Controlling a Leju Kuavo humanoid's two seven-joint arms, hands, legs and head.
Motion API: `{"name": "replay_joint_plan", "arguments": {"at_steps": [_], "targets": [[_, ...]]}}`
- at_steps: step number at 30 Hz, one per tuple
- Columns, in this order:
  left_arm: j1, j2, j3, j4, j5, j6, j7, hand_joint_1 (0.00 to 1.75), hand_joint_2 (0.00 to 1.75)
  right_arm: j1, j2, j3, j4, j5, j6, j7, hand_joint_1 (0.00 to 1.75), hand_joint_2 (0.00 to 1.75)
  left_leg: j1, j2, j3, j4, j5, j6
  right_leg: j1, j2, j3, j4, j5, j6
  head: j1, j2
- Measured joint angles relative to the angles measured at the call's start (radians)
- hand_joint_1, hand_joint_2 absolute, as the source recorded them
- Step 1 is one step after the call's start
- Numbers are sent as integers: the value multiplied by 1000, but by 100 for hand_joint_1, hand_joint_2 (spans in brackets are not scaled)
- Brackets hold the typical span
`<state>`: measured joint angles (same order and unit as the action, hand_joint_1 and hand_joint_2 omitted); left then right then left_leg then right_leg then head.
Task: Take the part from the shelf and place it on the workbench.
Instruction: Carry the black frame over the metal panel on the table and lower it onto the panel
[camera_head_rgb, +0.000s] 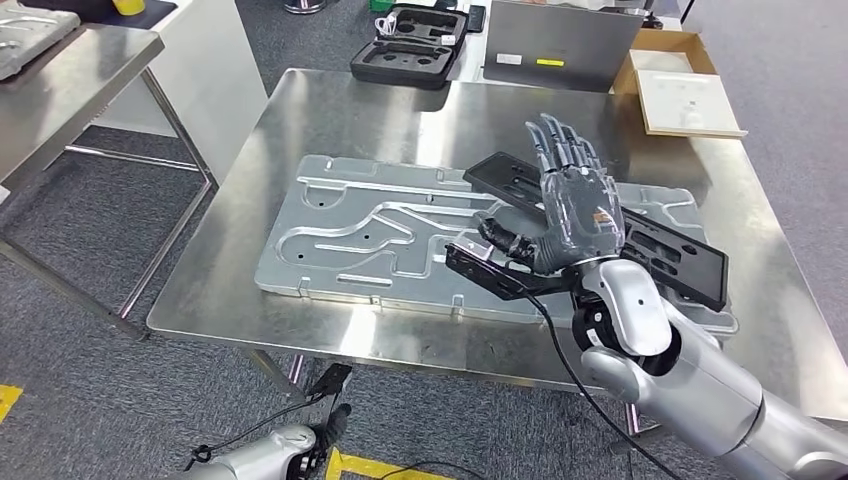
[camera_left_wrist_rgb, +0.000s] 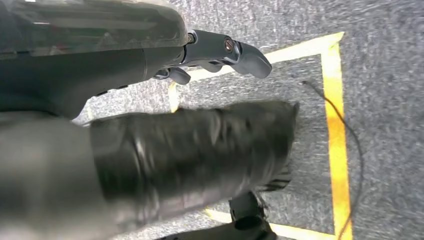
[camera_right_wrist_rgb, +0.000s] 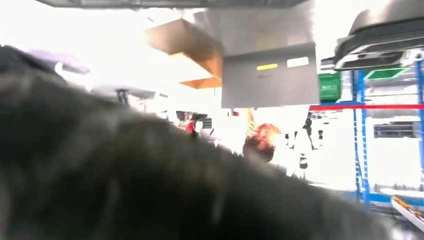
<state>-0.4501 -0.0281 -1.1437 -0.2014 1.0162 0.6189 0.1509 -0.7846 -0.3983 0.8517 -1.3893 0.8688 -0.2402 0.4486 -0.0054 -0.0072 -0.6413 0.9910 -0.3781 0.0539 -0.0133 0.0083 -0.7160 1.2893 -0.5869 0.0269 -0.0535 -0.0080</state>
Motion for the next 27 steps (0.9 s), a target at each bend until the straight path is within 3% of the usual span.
{"name": "replay_joint_plan", "arguments": {"at_steps": [1, 2, 5, 6, 9, 10, 11, 14, 15, 16, 17, 19, 21, 22, 25, 26, 27], "targets": [[2, 0, 0, 0, 0, 0, 0, 0, 0, 6, 0, -2, -18, -2, 0, 0, 0, 0, 0, 0, -10, 3, 5, -2, -2, 0, 7, 9, 0, 2, 0, 0], [2, 1, 0, 0, 0, 0, 0, 0, 0, 9, 0, -5, -35, -3, 0, 0, 0, 0, 0, 0, -21, 8, 10, -4, -6, -1, 34, -22, 17, 5, 0, 0], [1, 2, 0, 0, 1, 0, 0, 0, 0, 12, 0, -14, -81, -3, -6, -8, 0, 0, 0, 0, -50, 24, 25, -17, -10, 0, 157, -207, 69, 7, -1, 0], [1, 3, 0, 0, 3, 0, -2, 0, 0, 14, 1, -17, -97, -2, -16, -19, 0, 0, 0, -1, -54, 28, 31, -23, -7, 2, 176, -239, 73, 4, -1, 0], [5, 5, 0, 0, 14, -1, -8, 0, 0, 32, 8, -22, -153, -9, -60, -65, 0, 0, 3, -5, -59, 26, 47, -43, 0, 4, 172, -251, 88, -17, -2, 0], [9, 6, 0, 0, 18, -3, -10, 0, 0, 44, 16, -22, -177, -14, -75, -77, 0, 0, 5, -5, -65, 32, 35, -50, 0, 2, 166, -252, 98, -26, -3, 0], [12, 8, 0, 0, 22, -4, -14, 0, 0, 60, 25, -22, -203, -18, -91, -89, 0, 0, 7, -5, -76, 55, 3, -55, -2, 1, 157, -255, 109, -35, -4, 0], [20, 11, 0, 0, 37, -7, -23, 0, 0, 131, 50, -22, -281, -27, -156, -127, 0, 0, 9, -2, -120, 227, -148, -67, 0, -5, 122, -257, 139, -49, -9, 0], [23, 12, 0, 0, 43, -7, -26, 0, 0, 162, 54, -22, -303, -30, -185, -142, 0, 0, 9, -2, -125, 284, -173, -69, 2, -7, 109, -257, 148, -49, -9, 0], [29, 14, 0, 0, 49, -7, -29, 0, 0, 198, 58, -24, -324, -35, -219, -158, 0, 0, 9, -2, -116, 314, -173, -69, 3, -10, 96, -256, 158, -50, -9, 0], [34, 16, 0, 0, 55, -7, -33, 0, 0, 234, 61, -27, -341, -40, -256, -173, 0, 0, 8, -1, -91, 311, -156, -67, 4, -11, 82, -255, 167, -49, -9, 0], [44, 22, 0, 0, 66, -8, -38, 0, 0, 303, 66, -42, -371, -45, -330, -194, 0, 0, 6, -2, 8, 209, -121, -60, 5, -12, 60, -254, 184, -46, -9, 0], [48, 29, 0, 0, 76, -8, -46, 0, 0, 363, 68, -70, -389, -48, -391, -207, 0, 0, 1, -2, 113, 71, -134, -49, 6, -12, 50, -255, 198, -38, -9, 0], [50, 33, 1, 0, 81, -8, -50, 0, 0, 395, 69, -90, -393, -64, -415, -217, 0, 0, -3, -3, 140, 28, -145, -44, 5, -12, 50, -257, 206, -33, -9, 0], [68, 43, 3, 0, 100, -9, -64, 0, 0, 494, 73, -163, -391, -261, -452, -291, 0, 0, -4, 0, 144, -7, -126, -27, 4, -11, 51, -267, 221, -16, -11, 0], [74, 45, 3, 0, 106, -10, -68, 0, 0, 524, 75, -191, -380, -369, -454, -333, 0, 0, -2, 2, 140, -16, -112, -19, 5, -10, 44, -255, 201, -11, -10, 0], [79, 48, 3, 0, 112, -13, -73, 0, 0, 552, 79, -226, -356, -494, -454, -384, 0, 0, 1, 5, 131, -23, -95, -11, 4, -9, 33, -224, 161, -7, -8, 0]]}}
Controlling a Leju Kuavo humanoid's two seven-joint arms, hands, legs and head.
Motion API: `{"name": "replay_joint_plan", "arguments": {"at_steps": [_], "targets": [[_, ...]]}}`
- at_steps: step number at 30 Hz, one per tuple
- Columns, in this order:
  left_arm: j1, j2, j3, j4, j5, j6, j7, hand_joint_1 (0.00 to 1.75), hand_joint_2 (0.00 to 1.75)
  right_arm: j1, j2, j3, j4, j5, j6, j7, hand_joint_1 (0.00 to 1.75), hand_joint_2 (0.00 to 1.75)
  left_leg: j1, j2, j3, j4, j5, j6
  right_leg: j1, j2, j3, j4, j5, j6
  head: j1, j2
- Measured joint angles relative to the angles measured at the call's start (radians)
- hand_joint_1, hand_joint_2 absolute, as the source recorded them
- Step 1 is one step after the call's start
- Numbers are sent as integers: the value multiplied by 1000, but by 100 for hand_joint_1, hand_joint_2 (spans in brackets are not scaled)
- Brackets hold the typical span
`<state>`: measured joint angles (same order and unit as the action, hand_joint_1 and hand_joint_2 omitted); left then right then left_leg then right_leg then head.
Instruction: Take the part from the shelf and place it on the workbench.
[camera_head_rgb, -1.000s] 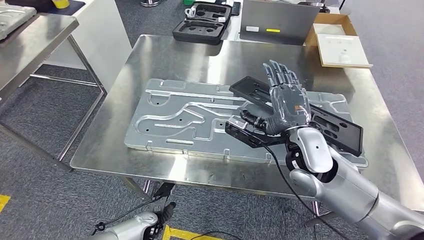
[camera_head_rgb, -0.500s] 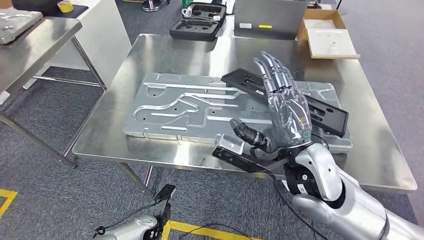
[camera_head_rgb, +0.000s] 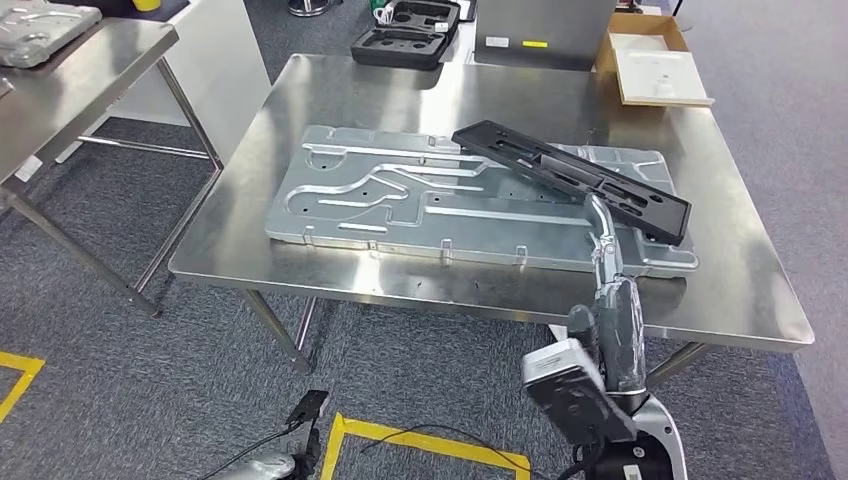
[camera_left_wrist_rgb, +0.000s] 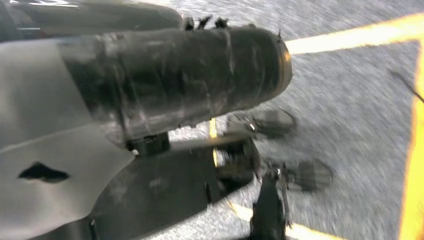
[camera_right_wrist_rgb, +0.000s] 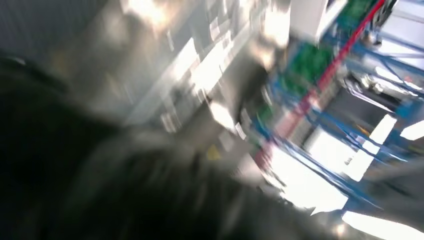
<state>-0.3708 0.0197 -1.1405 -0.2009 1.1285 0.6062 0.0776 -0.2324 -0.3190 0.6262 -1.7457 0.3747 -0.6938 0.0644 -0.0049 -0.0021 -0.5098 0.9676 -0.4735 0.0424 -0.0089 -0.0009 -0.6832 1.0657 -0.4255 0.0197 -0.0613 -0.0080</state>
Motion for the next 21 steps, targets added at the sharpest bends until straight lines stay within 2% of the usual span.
{"name": "replay_joint_plan", "arguments": {"at_steps": [2, 3, 4, 5, 6, 7, 8, 9, 10, 11, 13, 14, 15, 17, 18, 19, 20, 21], "targets": [[10, 2, 0, 0, 14, -7, -15, 0, 0, 45, 13, -79, 87, -237, 8, -128, 0, 0, -1, 1, -28, -2, 26, 9, -4, 0, -30, 114, -102, 7, 3, 0], [16, 3, 1, 0, 22, -10, -22, 0, 0, 60, 20, -120, 149, -347, 20, -197, 0, 0, -1, 1, -46, 0, 38, 9, -7, 0, -41, 173, -132, 11, 3, 0], [21, 4, 1, 0, 29, -11, -28, 0, 0, 70, 27, -156, 218, -439, 36, -261, 0, 0, -1, 0, -64, 3, 49, 8, -10, 0, -42, 212, -136, 15, 3, 0], [27, 4, 2, 0, 35, -13, -32, 0, 0, 75, 34, -192, 297, -523, 58, -319, 0, 0, -1, 0, -84, 6, 61, 6, -14, 0, -29, 222, -118, 19, 3, 0], [31, 5, 2, 0, 41, -14, -34, 0, 0, 78, 42, -224, 379, -598, 84, -370, 0, 0, -1, 0, -104, 12, 71, 2, -19, 0, 1, 197, -89, 22, 3, 0], [34, 6, 2, 0, 45, -16, -34, 0, 0, 78, 51, -253, 458, -655, 108, -414, 0, 0, -1, -1, -123, 21, 79, -2, -25, -1, 44, 144, -68, 26, 3, 0], [36, 8, 2, 0, 48, -18, -35, 0, 0, 77, 60, -279, 535, -697, 129, -452, 0, 0, -2, -2, -142, 32, 86, -7, -27, 0, 94, 74, -68, 29, 4, 0], [37, 10, 2, 0, 49, -19, -35, 0, 0, 78, 68, -299, 601, -722, 143, -480, 0, 0, -3, -3, -156, 42, 92, -13, -27, 1, 129, 20, -76, 27, 2, 0], [38, 12, 2, 0, 50, -20, -35, 0, 0, 78, 77, -315, 657, -733, 150, -498, 0, 0, -4, -5, -165, 52, 97, -19, -25, 4, 149, -18, -91, 23, 1, 0], [39, 14, 2, 0, 50, -21, -36, 0, 0, 77, 86, -329, 709, -739, 153, -506, 0, 0, -4, -5, -172, 56, 103, -24, -20, 6, 154, -33, -98, 16, 0, 0], [44, 16, 3, 1, 51, -21, -36, 0, 0, 75, 105, -355, 799, -743, 153, -507, 0, 0, 2, -6, -181, 61, 109, -34, -16, 8, 140, -31, -85, -3, 1, 0], [47, 16, 3, 1, 52, -22, -35, 0, 0, 73, 114, -368, 837, -744, 152, -502, 0, 0, 5, -5, -190, 74, 91, -39, -15, 6, 131, -31, -76, -13, 0, 0], [49, 17, 3, 1, 53, -22, -36, 0, 0, 70, 123, -382, 873, -746, 152, -490, 0, 0, 7, -4, -202, 105, 54, -44, -15, 4, 120, -32, -65, -22, -2, 0], [52, 17, 3, 1, 57, -24, -40, 0, 0, 67, 141, -402, 941, -751, 157, -443, 0, 0, 8, -3, -231, 217, -52, -49, -13, 3, 97, -32, -45, -32, -7, 0], [52, 17, 4, 1, 59, -27, -44, 0, 0, 67, 150, -408, 980, -748, 163, -409, 0, 0, 8, -3, -240, 280, -89, -50, -10, 2, 84, -31, -35, -34, -7, 0], [53, 17, 5, 1, 62, -32, -48, 0, 0, 70, 160, -411, 1024, -740, 171, -373, 0, 0, 8, -3, -239, 325, -104, -48, -7, 1, 71, -31, -26, -35, -8, 0], [54, 18, 6, 1, 64, -38, -50, 0, 0, 75, 171, -412, 1071, -729, 181, -337, 0, 0, 6, -3, -224, 343, -96, -44, -3, 0, 58, -31, -17, -36, -8, 0], [55, 19, 8, 1, 65, -44, -51, 0, 0, 84, 184, -412, 1116, -715, 196, -299, 0, 0, 3, -3, -192, 326, -73, -38, -1, 0, 47, -30, -9, -36, -8, 0]]}}
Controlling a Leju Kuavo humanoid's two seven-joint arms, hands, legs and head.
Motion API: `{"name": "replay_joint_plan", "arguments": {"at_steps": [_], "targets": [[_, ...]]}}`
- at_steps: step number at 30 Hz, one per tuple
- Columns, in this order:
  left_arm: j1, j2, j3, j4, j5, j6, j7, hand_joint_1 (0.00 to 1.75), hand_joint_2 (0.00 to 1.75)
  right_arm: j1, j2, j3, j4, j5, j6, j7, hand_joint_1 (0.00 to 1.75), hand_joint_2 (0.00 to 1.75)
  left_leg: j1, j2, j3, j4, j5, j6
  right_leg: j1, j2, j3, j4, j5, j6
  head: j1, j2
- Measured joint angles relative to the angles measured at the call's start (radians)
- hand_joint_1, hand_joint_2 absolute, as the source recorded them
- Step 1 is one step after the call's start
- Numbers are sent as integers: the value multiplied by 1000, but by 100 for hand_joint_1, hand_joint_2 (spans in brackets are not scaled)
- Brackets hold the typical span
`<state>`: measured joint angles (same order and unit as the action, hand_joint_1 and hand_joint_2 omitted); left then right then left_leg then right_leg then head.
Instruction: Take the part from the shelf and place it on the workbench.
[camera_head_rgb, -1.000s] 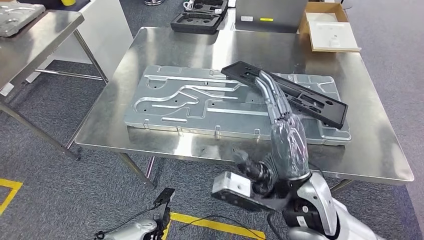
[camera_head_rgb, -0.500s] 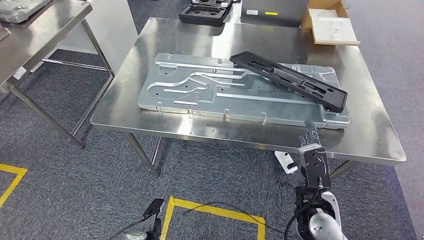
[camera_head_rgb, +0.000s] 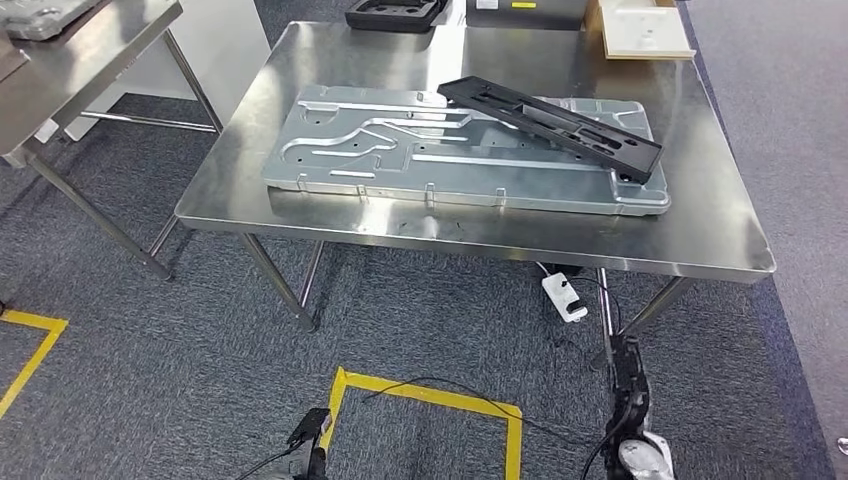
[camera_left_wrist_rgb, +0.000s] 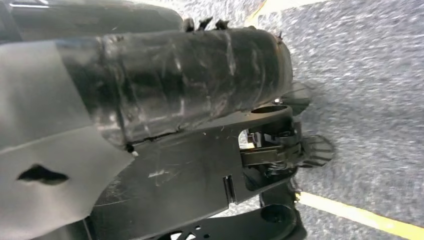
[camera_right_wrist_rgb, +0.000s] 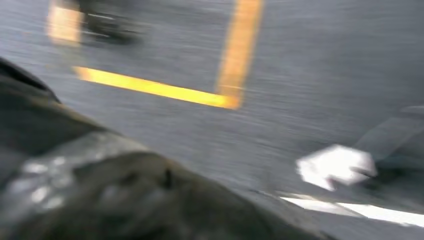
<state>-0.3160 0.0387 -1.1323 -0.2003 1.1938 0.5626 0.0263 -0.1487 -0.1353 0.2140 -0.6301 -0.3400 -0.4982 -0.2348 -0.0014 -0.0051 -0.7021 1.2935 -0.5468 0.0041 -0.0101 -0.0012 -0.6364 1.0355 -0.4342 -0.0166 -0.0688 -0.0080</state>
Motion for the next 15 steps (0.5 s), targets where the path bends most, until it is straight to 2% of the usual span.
{"name": "replay_joint_plan", "arguments": {"at_steps": [1, 2, 3, 4, 5, 7, 8, 9, 10, 12, 13, 14, 15], "targets": [[1, 2, 2, 0, 0, -4, 0, 0, 0, 12, 13, 1, 41, 14, 17, 39, 0, 0, -5, -1, 48, -50, 25, 7, 1, 0, -10, 0, 8, 0, 0, 0], [0, 5, 4, 0, 0, -7, 1, 0, 0, 25, 27, 4, 78, 26, 37, 86, 0, 0, -11, -1, 104, -122, 33, 16, 2, 0, -17, 0, 15, 1, 0, 0], [-1, 8, 6, 0, 0, -9, 4, 0, 0, 37, 40, 8, 113, 38, 57, 138, 0, 0, -16, -2, 159, -200, 29, 23, 2, -1, -23, 0, 22, 4, 0, 0], [-2, 10, 9, 0, -1, -11, 7, 0, 0, 48, 53, 13, 148, 48, 77, 197, 0, 0, -22, -3, 199, -262, 19, 28, 0, -2, -26, -3, 30, 7, 0, 0], [-4, 12, 11, 0, -3, -13, 12, 0, 0, 57, 65, 18, 180, 55, 96, 257, 0, 0, -26, -3, 218, -300, 9, 32, -2, -2, -28, -7, 39, 12, 0, 0], [-5, 13, 13, 0, -11, -17, 24, 0, 0, 73, 83, 28, 231, 70, 138, 340, 0, 0, -27, -1, 222, -327, 24, 37, -6, -1, -31, -18, 55, 22, 0, 0], [-6, 12, 14, 0, -16, -18, 31, 0, 0, 79, 89, 35, 251, 82, 162, 361, 0, 0, -24, 1, 220, -336, 38, 42, -6, 0, -35, -15, 48, 26, 0, 0], [-8, 12, 14, 0, -22, -20, 37, 0, 0, 82, 95, 44, 267, 97, 184, 372, 0, 0, -21, 5, 218, -346, 52, 50, -6, 1, -44, 4, 23, 30, 1, 0], [-12, 12, 14, 0, -28, -21, 43, 0, 0, 82, 99, 53, 281, 115, 200, 380, 0, 0, -17, 9, 212, -352, 64, 56, -7, 1, -58, 46, -18, 34, 2, 0], [-20, 9, 14, 0, -38, -28, 56, 0, 0, 81, 105, 71, 305, 149, 212, 391, 0, 0, -17, 12, 188, -344, 78, 63, -12, 1, -94, 174, -105, 44, 4, 0], [-22, 7, 14, 0, -43, -34, 62, 0, 0, 81, 107, 80, 316, 164, 211, 396, 0, 0, -16, 12, 175, -337, 82, 62, -15, 1, -104, 230, -125, 50, 4, 0], [-24, 5, 14, 0, -48, -39, 67, 0, 0, 80, 108, 89, 325, 176, 209, 400, 0, 0, -15, 11, 162, -328, 84, 61, -18, 1, -98, 254, -124, 55, 4, 0], [-26, 3, 14, 0, -54, -41, 71, 0, 0, 80, 109, 99, 333, 187, 207, 403, 0, 0, -12, 8, 148, -318, 86, 58, -22, 1, -76, 243, -106, 61, 4, 0]]}}
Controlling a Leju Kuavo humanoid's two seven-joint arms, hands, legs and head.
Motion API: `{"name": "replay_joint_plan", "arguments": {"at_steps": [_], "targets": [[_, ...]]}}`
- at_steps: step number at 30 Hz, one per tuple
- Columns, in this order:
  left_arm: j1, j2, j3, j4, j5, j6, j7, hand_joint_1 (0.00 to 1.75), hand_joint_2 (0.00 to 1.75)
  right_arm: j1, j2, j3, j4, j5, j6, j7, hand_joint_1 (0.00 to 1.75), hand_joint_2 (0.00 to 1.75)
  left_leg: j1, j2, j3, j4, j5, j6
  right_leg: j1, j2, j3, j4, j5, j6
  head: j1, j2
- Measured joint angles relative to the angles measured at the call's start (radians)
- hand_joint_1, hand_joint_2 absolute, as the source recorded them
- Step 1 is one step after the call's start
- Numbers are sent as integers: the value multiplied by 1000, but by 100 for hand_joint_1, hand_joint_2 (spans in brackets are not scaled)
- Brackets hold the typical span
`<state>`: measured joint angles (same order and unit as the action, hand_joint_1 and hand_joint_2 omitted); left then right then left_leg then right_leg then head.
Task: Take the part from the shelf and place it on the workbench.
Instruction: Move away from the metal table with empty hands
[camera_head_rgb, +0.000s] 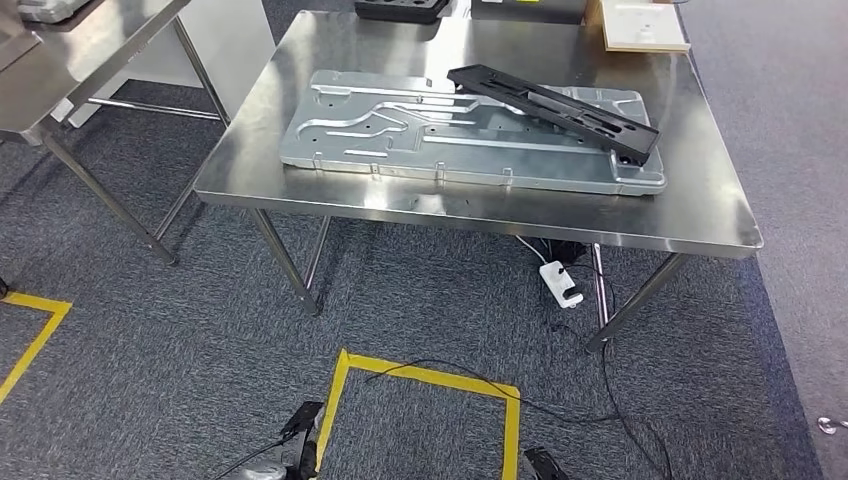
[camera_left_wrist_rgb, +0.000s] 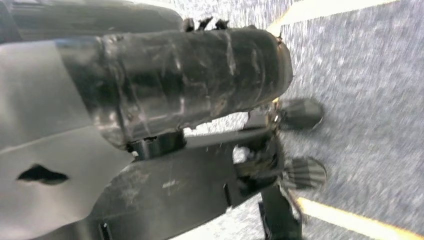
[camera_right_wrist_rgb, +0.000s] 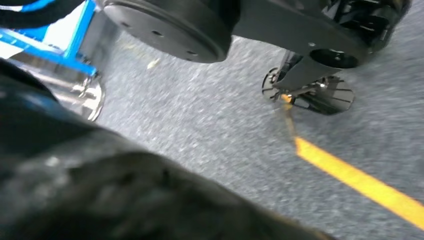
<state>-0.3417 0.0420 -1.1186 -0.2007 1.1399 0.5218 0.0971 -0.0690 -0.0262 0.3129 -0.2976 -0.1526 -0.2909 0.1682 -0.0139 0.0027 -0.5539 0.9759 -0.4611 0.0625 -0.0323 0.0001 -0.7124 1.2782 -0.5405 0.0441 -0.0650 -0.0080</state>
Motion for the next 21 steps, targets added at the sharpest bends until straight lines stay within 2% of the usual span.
{"name": "replay_joint_plan", "arguments": {"at_steps": [1, 2, 3, 4, 5, 7, 8, 10, 12, 13, 14, 15, 16, 18, 19, 20, 21], "targets": [[-3, -2, 0, 0, -7, 1, 3, 0, 0, -1, 1, 10, 6, 10, -2, 3, 0, 0, 3, -4, -14, 11, 1, -4, -5, 2, 38, -45, 24, 6, 0, 0], [-8, -4, 0, 0, -16, 5, 6, 0, 0, -4, 2, 19, 10, 19, -3, 4, 0, 0, 7, -8, -28, 23, 0, -9, -9, 10, 80, -107, 36, 11, 0, 0], [-15, -6, 0, 0, -25, 9, 10, 0, 0, -7, 4, 29, 14, 30, -3, 7, 0, 0, 9, -12, -42, 38, 0, -16, -10, 22, 118, -164, 40, 13, 0, 0], [-21, -7, 0, 0, -33, 13, 13, 0, 0, -10, 7, 41, 19, 43, -3, 11, 0, 0, 9, -17, -55, 50, 1, -24, -11, 32, 142, -204, 35, 12, 1, 0], [-27, -8, 0, 0, -39, 16, 17, 0, 0, -13, 10, 53, 23, 56, -2, 15, 0, 0, 9, -22, -65, 59, 5, -32, -8, 39, 152, -224, 26, 9, 1, 0], [-30, -11, 0, 0, -47, 19, 20, 0, 0, -15, 13, 80, 33, 74, -2, 22, 0, 0, 11, -32, -77, 66, 13, -45, -4, 29, 150, -229, 29, -5, 1, 0], [-30, -12, 0, 0, -49, 20, 21, 0, 0, -16, 13, 91, 37, 78, -2, 23, 0, 0, 14, -32, -84, 72, 8, -50, -4, 22, 147, -230, 33, -14, 1, 0], [-29, -14, -1, 0, -51, 21, 22, 0, 0, -19, 14, 109, 43, 83, -1, 27, 0, 0, 18, -24, -113, 133, -40, -59, -4, 7, 140, -235, 43, -32, -4, 0], [-29, -18, -1, 0, -52, 23, 22, 0, 0, -22, 15, 125, 48, 86, 2, 33, 0, 0, 20, -17, -158, 258, -110, -68, -1, -10, 132, -235, 49, -43, -10, 0], [-29, -20, -1, 0, -52, 23, 22, 0, 0, -22, 15, 131, 50, 87, 6, 37, 0, 0, 21, -16, -175, 312, -131, -71, 1, -18, 129, -235, 51, -45, -10, 0], [-28, -21, -1, 0, -52, 24, 22, 0, 0, -21, 16, 136, 53, 87, 11, 39, 0, 0, 22, -15, -177, 337, -134, -73, 2, -26, 127, -235, 52, -46, -10, 0], [-28, -22, -1, 0, -52, 25, 22, 0, 0, -20, 16, 140, 56, 87, 16, 42, 0, 0, 22, -13, -160, 323, -118, -73, 3, -34, 125, -234, 53, -46, -10, 0], [-28, -23, -1, 0, -52, 26, 22, 0, 0, -20, 17, 144, 59, 87, 21, 46, 0, 0, 23, -8, -125, 273, -90, -71, 3, -41, 125, -233, 54, -46, -10, 0], [-32, -23, -1, 0, -52, 28, 22, 0, 0, -20, 17, 151, 63, 87, 28, 53, 0, 0, 17, 19, -40, 134, -49, -64, 5, -54, 125, -232, 56, -43, -10, 0], [-35, -23, -1, 0, -52, 28, 22, 0, 0, -20, 17, 154, 65, 87, 30, 55, 0, 0, 11, 31, -13, 85, -43, -59, 7, -61, 125, -232, 58, -39, -9, 0], [-37, -23, -1, 0, -52, 28, 22, 0, 0, -20, 17, 157, 67, 87, 32, 56, 0, 0, 6, 39, 0, 58, -45, -54, 8, -68, 125, -233, 61, -35, -9, 0], [-39, -23, -1, 0, -52, 29, 22, 0, 0, -19, 18, 159, 69, 87, 34, 56, 0, 0, 1, 36, 2, 51, -45, -49, 9, -75, 125, -236, 64, -29, -9, 0]]}}
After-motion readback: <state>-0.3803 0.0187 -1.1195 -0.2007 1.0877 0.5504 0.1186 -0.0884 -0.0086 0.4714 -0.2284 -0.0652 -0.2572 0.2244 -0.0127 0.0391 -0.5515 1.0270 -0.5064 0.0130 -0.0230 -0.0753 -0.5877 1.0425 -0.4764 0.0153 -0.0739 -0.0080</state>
